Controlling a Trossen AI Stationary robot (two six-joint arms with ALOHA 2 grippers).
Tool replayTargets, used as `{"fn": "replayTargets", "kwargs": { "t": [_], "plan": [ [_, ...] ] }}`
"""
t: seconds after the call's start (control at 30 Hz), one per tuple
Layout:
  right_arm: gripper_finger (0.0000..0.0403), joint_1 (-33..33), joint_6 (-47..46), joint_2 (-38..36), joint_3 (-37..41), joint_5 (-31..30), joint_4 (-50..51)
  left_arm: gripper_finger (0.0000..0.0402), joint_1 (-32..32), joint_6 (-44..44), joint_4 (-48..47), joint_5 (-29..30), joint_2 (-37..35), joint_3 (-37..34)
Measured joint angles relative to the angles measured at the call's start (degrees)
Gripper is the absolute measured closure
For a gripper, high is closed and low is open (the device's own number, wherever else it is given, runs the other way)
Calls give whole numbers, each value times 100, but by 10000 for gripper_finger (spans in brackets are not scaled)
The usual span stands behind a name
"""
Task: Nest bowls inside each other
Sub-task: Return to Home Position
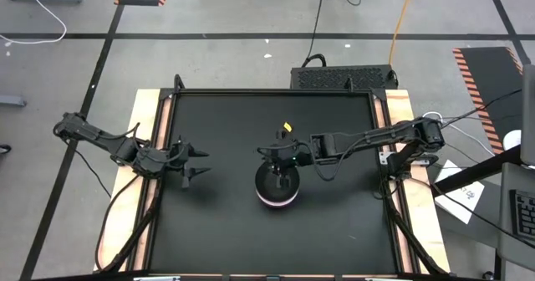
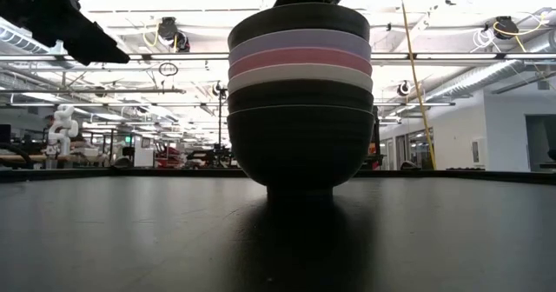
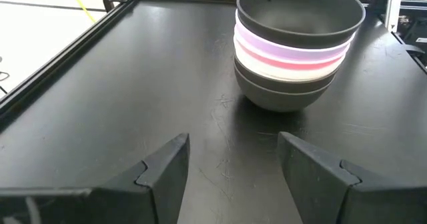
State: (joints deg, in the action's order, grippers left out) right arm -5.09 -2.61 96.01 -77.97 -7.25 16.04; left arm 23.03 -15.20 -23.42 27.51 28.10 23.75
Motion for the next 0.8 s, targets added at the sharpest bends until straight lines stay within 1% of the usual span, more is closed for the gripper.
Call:
{"fn": "replayTargets", "kwargs": {
  "t": [0.17,0.37,0.47,0.57,0.63,0.8],
  "plan": [
    [302,-112,-118,-206,4,-66,467,170,-2,6,-32,4,1,0],
    [302,-350,-324,-492,4,-600,1042,170,-2,7,-43,5,0,0],
    [302,-494,-502,-648,66,-640,1096,170,0,4,-45,7,1,0],
    [302,-574,-757,-854,409,-646,1114,170,0,4,-42,7,1,0],
    [302,-593,-932,-1057,758,-752,1016,170,-1,2,-42,7,1,0],
    [302,-591,-1023,-1722,1628,-789,57,170,-2,4,25,7,1,0]
  ]
}}
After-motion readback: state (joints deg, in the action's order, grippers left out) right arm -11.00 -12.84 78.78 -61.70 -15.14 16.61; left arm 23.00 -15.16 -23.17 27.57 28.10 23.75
